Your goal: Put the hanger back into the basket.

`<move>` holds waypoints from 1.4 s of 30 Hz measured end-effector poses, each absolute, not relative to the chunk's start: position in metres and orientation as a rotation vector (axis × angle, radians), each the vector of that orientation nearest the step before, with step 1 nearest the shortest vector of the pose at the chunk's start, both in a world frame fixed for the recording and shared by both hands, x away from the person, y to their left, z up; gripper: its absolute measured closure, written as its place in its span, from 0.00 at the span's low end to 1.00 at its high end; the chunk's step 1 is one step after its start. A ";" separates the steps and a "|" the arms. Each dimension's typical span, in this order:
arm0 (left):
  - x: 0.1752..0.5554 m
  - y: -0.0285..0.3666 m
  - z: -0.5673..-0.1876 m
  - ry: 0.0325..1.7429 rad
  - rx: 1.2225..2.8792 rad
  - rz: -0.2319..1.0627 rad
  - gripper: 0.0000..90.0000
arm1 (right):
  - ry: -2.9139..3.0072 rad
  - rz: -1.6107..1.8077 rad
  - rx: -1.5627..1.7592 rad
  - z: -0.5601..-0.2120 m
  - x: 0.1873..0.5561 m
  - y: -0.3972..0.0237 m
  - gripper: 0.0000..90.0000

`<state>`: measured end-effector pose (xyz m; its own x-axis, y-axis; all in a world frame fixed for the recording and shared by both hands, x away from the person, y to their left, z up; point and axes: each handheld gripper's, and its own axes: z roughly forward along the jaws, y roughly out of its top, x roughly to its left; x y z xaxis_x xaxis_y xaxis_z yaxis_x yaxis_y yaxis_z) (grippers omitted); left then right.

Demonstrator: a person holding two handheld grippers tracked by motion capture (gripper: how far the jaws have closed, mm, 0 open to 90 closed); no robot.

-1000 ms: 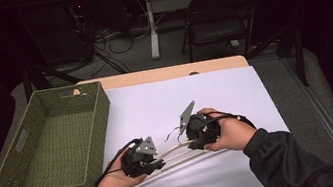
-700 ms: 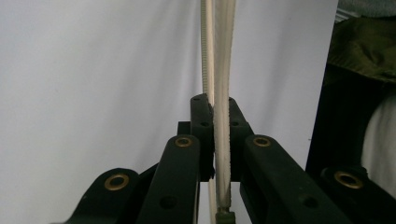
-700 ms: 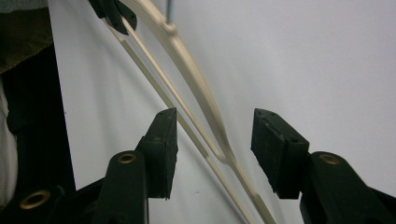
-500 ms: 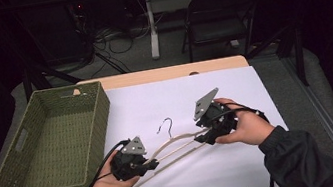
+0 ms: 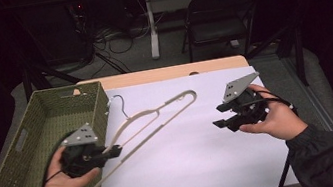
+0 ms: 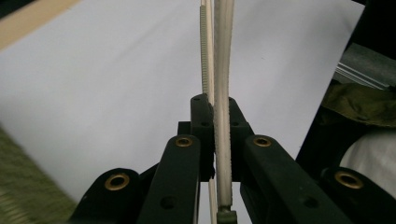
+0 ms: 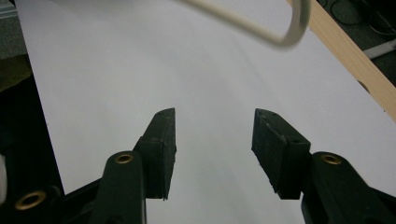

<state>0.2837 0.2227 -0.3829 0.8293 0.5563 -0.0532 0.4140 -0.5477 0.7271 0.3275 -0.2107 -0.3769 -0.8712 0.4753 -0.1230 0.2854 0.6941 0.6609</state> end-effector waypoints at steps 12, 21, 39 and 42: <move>0.314 0.328 -0.354 0.850 2.180 0.408 0.97 | 2.659 0.876 0.655 -0.396 0.338 -0.213 0.55; 0.332 0.401 -0.365 0.966 2.169 0.491 0.97 | 2.656 0.867 0.687 -0.401 0.344 -0.216 0.55; 0.344 0.444 -0.415 1.042 2.170 0.471 0.97 | 2.677 0.838 0.723 -0.409 0.346 -0.222 0.55; 0.346 0.448 -0.428 1.063 2.159 0.439 0.97 | 2.672 0.846 0.723 -0.412 0.347 -0.221 0.55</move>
